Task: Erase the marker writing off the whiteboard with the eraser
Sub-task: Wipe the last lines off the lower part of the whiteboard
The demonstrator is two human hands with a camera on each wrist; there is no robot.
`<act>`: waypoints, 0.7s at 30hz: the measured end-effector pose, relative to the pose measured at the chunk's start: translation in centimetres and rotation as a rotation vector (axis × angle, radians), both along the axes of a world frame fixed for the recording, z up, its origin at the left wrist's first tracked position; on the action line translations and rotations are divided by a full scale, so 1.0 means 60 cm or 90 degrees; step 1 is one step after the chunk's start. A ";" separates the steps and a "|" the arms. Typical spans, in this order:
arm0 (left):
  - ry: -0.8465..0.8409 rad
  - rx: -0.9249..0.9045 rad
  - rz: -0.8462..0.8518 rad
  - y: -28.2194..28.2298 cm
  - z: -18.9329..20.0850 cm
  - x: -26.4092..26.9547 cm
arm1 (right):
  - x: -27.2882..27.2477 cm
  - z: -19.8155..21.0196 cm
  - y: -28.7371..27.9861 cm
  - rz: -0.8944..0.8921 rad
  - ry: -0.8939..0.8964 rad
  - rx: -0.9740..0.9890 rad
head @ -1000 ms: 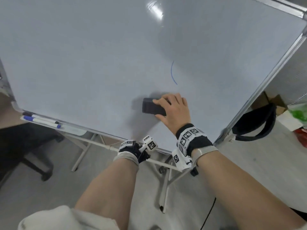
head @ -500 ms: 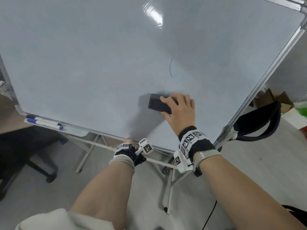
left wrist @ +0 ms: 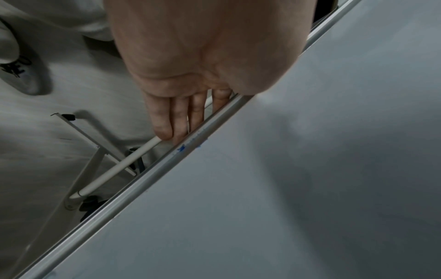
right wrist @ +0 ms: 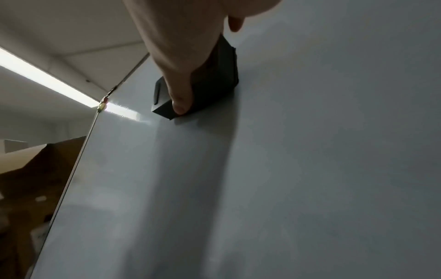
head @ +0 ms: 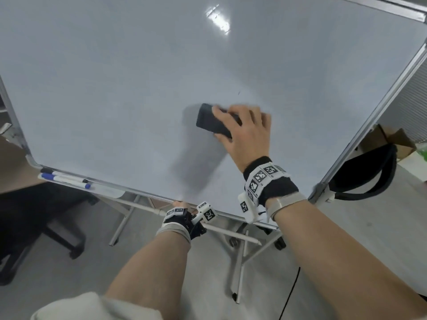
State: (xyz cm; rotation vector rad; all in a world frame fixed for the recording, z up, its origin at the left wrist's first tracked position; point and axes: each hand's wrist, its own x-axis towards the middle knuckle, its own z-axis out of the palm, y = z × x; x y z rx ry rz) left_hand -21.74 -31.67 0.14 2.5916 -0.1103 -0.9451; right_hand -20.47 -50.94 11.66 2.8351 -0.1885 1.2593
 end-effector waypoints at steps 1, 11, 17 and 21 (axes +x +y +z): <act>0.007 -0.013 0.013 -0.004 -0.006 0.003 | 0.001 0.003 -0.003 -0.013 -0.006 0.001; 0.100 -0.142 0.130 -0.019 -0.036 0.028 | -0.001 0.010 -0.015 -0.081 -0.034 0.037; 0.152 -0.092 0.150 0.000 -0.012 0.031 | 0.007 0.011 0.002 -0.157 -0.134 0.125; 0.150 -0.147 0.212 0.057 -0.019 0.073 | 0.028 -0.035 0.071 -0.077 -0.030 0.105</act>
